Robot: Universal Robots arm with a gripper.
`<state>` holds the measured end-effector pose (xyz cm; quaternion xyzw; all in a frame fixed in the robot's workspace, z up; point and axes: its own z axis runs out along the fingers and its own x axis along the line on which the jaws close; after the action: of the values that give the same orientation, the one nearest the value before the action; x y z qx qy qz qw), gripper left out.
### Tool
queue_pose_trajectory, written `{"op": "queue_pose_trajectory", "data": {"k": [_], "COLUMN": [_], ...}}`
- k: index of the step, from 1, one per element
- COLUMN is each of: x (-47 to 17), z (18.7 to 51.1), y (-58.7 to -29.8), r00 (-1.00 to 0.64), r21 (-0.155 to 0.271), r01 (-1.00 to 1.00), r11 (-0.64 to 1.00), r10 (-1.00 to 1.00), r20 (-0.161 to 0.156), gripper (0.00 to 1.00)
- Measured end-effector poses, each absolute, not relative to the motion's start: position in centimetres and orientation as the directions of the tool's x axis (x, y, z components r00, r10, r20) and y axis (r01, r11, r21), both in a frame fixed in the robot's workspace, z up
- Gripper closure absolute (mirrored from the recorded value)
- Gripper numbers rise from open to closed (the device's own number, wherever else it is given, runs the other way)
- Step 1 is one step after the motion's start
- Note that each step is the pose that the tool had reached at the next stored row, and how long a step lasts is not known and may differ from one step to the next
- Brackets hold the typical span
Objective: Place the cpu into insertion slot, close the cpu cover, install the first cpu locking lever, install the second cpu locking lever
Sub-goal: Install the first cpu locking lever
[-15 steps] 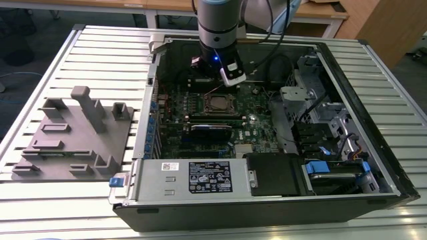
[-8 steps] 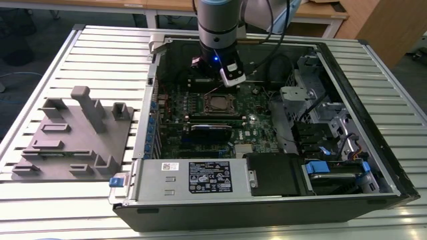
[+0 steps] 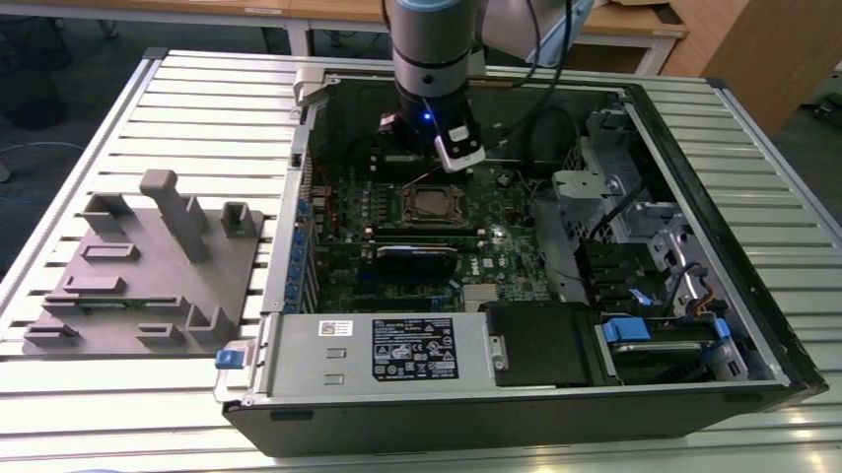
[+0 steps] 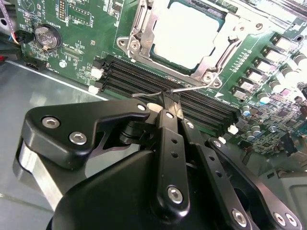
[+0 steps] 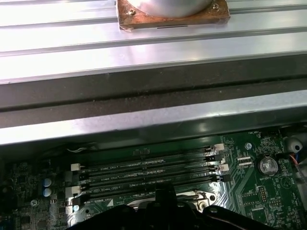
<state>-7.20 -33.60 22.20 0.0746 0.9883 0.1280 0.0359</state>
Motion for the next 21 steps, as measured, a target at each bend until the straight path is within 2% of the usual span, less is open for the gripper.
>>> {"op": "queue_pose_trajectory", "data": {"k": [21], "x": [-6.87], "z": [21.60], "y": [-33.59], "r00": [-0.956], "r21": [0.258], "r01": [0.266], "r11": [0.929], "r10": [0.289], "r20": [-0.052], "gripper": [0.90]}}
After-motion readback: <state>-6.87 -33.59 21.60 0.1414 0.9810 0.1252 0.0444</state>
